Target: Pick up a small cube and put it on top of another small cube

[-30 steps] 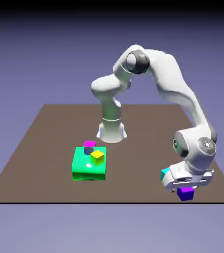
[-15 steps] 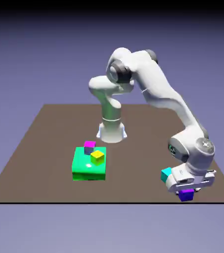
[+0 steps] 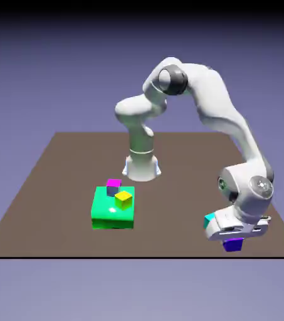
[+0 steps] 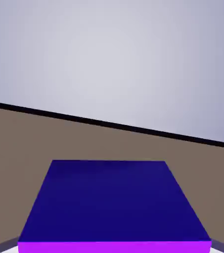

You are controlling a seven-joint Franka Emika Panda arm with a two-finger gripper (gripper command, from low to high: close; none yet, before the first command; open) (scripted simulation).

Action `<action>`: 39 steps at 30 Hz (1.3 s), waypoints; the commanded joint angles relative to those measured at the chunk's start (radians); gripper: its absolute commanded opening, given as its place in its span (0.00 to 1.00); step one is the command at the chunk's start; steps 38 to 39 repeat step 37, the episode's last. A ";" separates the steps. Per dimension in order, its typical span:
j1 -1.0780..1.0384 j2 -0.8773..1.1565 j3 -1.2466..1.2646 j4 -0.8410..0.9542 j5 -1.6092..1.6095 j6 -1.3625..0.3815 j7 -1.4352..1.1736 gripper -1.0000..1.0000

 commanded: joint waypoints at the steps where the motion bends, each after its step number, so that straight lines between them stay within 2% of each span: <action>1: 0.032 -0.002 -0.036 0.002 0.025 -0.009 -0.016 0.00; 8: 0.213 -0.033 -0.239 -0.006 0.182 -0.055 -0.147 0.00; 28: -0.330 -0.523 0.482 -0.549 -0.573 0.169 -0.726 0.00; 33: -0.316 -0.384 0.434 -0.573 -0.656 0.325 -0.666 0.00; 34: -0.316 -0.384 0.434 -0.573 -0.656 0.325 -0.666 1.00; 39: -0.324 -0.456 0.459 -0.561 -0.613 0.244 -0.697 1.00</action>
